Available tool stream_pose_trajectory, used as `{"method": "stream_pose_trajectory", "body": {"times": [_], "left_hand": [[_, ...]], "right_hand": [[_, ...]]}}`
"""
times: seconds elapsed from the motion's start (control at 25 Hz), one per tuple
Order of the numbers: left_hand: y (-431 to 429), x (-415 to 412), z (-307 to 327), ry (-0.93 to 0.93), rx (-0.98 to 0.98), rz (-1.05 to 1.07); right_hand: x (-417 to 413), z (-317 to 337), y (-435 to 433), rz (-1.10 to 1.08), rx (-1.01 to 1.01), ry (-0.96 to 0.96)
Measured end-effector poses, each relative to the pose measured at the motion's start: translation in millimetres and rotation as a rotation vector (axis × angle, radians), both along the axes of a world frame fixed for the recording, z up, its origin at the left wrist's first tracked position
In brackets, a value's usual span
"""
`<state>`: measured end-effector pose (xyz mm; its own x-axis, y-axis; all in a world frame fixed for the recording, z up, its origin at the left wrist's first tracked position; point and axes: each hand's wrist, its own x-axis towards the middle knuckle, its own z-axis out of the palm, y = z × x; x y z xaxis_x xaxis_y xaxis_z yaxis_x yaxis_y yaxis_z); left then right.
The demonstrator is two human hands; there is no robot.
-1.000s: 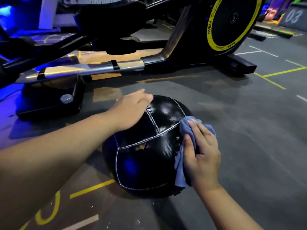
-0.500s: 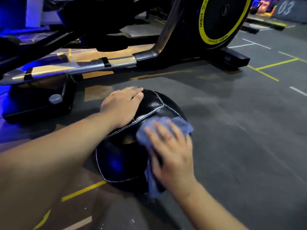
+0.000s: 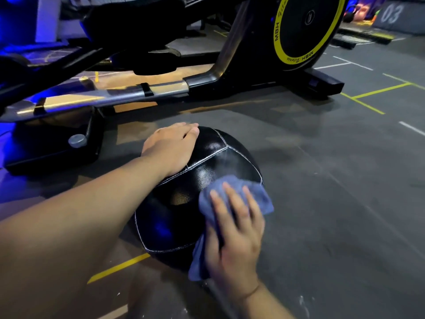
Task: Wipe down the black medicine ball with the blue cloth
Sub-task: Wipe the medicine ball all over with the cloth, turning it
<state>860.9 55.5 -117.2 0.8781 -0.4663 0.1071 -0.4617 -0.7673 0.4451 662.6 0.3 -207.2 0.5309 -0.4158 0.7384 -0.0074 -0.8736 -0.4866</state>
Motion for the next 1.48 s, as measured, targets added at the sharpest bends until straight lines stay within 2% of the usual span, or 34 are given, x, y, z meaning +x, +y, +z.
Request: {"method": "stream_pose_trajectory", "body": {"times": [0.12, 0.2, 0.28, 0.36, 0.4, 0.44, 0.48, 0.56, 0.6, 0.68, 0.72, 0.8, 0.92, 1.0, 1.08, 1.28, 1.36, 1.48], "left_hand": [[4.3, -0.5, 2.8, -0.003, -0.013, -0.027], [8.1, -3.9, 4.0, 0.012, -0.027, -0.039], [13.4, -7.6, 4.4, 0.009, -0.03, -0.034], [18.2, -11.2, 5.4, -0.009, -0.056, -0.026], [18.6, -13.9, 5.3, -0.017, -0.071, -0.031], [17.5, -16.4, 4.8, -0.023, -0.088, -0.04], [16.0, -18.9, 4.9, -0.025, -0.105, -0.044], [16.1, -22.7, 1.7, -0.029, -0.141, -0.04], [19.2, -21.0, -2.3, -0.032, -0.155, -0.039], [30.6, -15.8, -6.4, 0.021, -0.22, -0.036], [36.0, -13.5, -7.8, 0.086, -0.295, -0.018], [40.5, -15.7, -4.1, 0.177, -0.43, 0.024], [33.9, -32.6, -1.7, 0.191, -0.415, -0.05], [30.6, -38.5, -5.3, 0.144, -0.425, -0.144], [33.8, -43.5, -7.2, 0.21, -0.528, -0.152], [45.8, -87.1, -15.4, 0.353, -0.867, -0.134], [48.5, -98.6, -13.6, 0.453, -0.942, -0.153], [48.2, -117.2, -7.4, 0.601, -1.077, -0.197]], "right_hand": [[-2.0, -6.2, 2.5, 0.015, -0.123, -0.014], [11.0, 12.6, -24.1, 0.054, -0.065, 0.003], [31.4, 26.4, -62.9, 0.041, 0.289, 0.017], [54.2, 31.5, -106.3, 0.084, 0.679, 0.139], [61.5, 34.9, -121.2, 0.114, 0.811, 0.202], [65.4, 39.2, -129.1, 0.118, 0.83, 0.259], [67.8, 45.7, -126.5, 0.103, 0.747, 0.298], [67.4, 58.1, -94.3, 0.114, 0.368, 0.233], [66.8, 66.2, -68.8, 0.201, 0.144, 0.182], [74.4, 76.1, -32.6, 0.37, -0.114, 0.123], [80.9, 80.5, -28.9, 0.419, -0.154, 0.132], [99.7, 88.2, -40.8, 0.422, -0.058, 0.195], [132.2, 104.4, -79.3, 0.248, 0.184, 0.441], [141.3, 112.8, -94.1, 0.202, 0.257, 0.636], [136.7, 111.6, -96.3, 0.211, 0.196, 0.685], [77.3, 103.5, -88.0, 0.32, 0.008, 0.452], [39.2, 99.4, -78.8, 0.392, -0.148, 0.352], [-8.6, 81.7, -41.9, 0.498, -0.444, 0.311]]}}
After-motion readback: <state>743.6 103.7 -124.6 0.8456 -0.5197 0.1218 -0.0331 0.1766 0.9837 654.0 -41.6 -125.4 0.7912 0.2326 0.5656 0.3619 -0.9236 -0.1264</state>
